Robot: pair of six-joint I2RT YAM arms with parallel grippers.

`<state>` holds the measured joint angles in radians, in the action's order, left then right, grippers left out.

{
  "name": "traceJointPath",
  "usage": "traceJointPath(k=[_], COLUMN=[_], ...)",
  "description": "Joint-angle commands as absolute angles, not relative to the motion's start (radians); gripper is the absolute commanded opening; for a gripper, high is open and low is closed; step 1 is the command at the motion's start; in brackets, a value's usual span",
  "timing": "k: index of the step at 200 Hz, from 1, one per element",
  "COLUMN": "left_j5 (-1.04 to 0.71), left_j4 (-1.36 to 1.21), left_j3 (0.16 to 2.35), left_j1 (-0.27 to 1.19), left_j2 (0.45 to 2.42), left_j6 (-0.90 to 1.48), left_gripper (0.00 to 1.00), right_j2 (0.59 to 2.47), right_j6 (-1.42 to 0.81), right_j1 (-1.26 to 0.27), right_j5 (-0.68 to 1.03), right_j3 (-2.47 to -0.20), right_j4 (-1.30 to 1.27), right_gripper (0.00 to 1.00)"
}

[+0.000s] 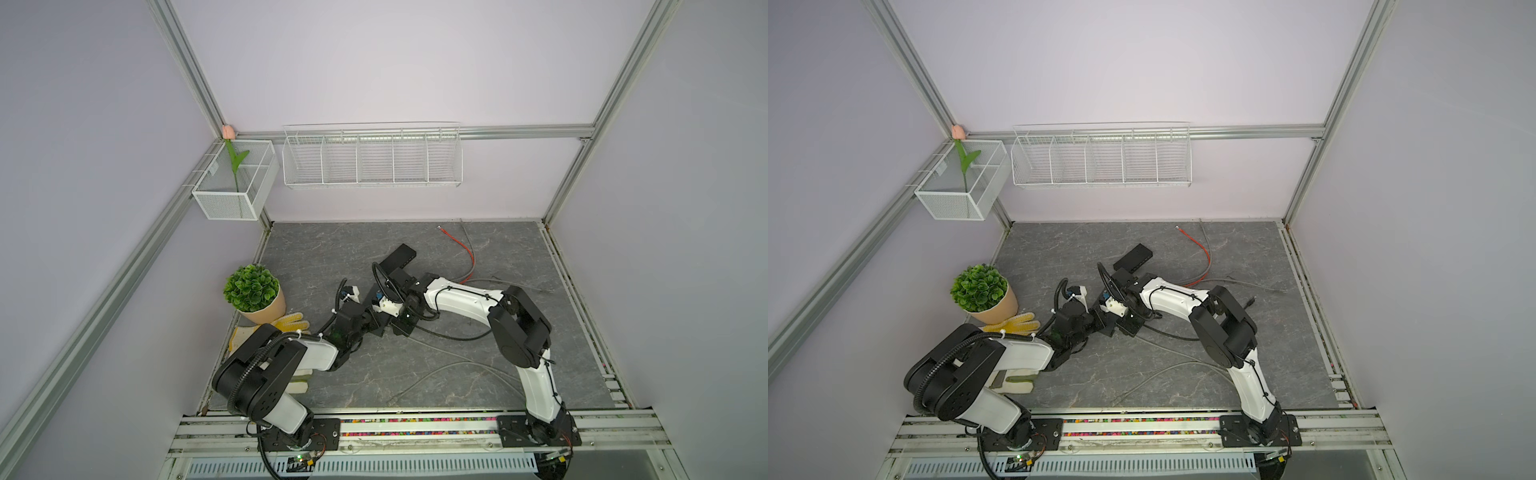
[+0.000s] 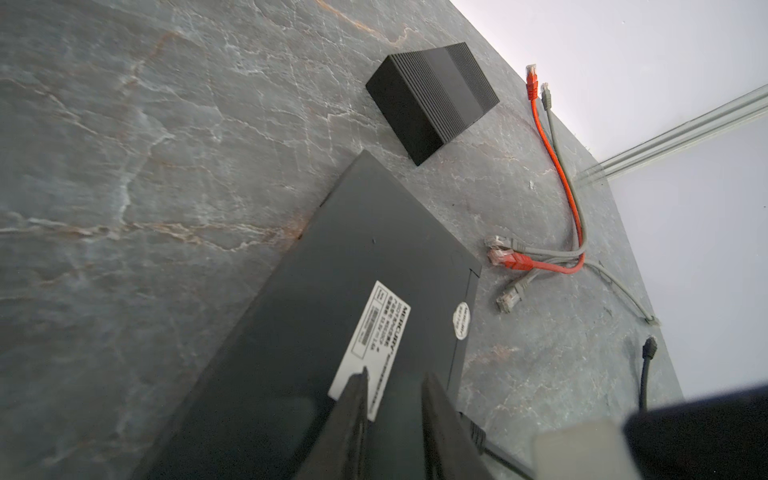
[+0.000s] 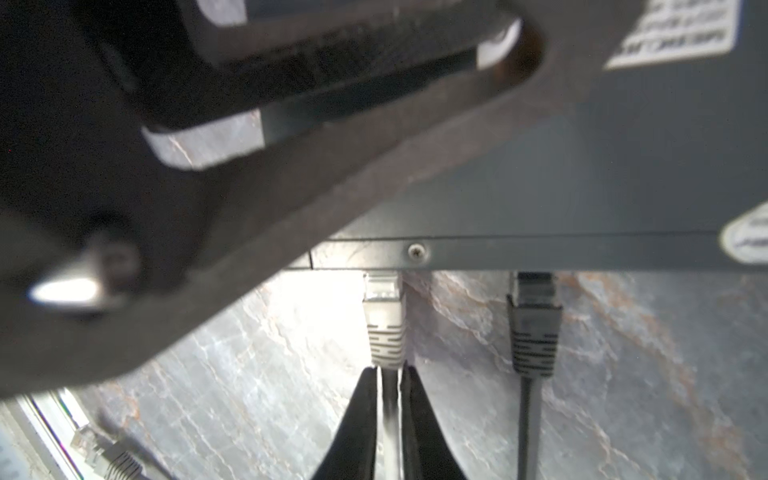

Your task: Insert the plug into the switch port

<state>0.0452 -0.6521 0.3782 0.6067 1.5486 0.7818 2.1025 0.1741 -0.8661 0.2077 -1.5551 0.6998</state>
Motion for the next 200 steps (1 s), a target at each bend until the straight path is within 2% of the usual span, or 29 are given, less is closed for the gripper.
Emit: traceJointPath(k=[1, 49, 77, 114, 149, 200], left_j5=[-0.159, -0.094, -0.010, 0.000, -0.102, -0.233], left_j4=[-0.487, -0.342, -0.187, -0.111, -0.157, -0.255], left_j3=[0.345, 0.338, 0.358, 0.370, 0.423, 0.479], left_j1=[0.675, 0.647, 0.612, 0.458, 0.304, 0.295], left_j2=[1.552, 1.376, 1.221, 1.084, 1.211, 1.451], left_j6=[0.739, 0.728, 0.708, 0.677, 0.667, 0.652], left_gripper=[0.27, 0.27, 0.27, 0.28, 0.27, 0.25], right_j2=[2.075, 1.965, 1.902, 1.855, 1.832, 1.836], right_j6=[0.204, 0.198, 0.198, 0.186, 0.181, 0.192], right_j1=[-0.908, -0.904, -0.902, -0.902, -0.902, -0.908], right_j5=[0.275, 0.201, 0.160, 0.087, 0.053, 0.067], right_j3=[-1.543, -1.419, -1.356, -1.304, -1.260, -1.222], right_j4=[0.365, 0.328, 0.312, 0.314, 0.323, 0.347], right_gripper=[0.19, 0.28, 0.29, 0.29, 0.29, 0.26])
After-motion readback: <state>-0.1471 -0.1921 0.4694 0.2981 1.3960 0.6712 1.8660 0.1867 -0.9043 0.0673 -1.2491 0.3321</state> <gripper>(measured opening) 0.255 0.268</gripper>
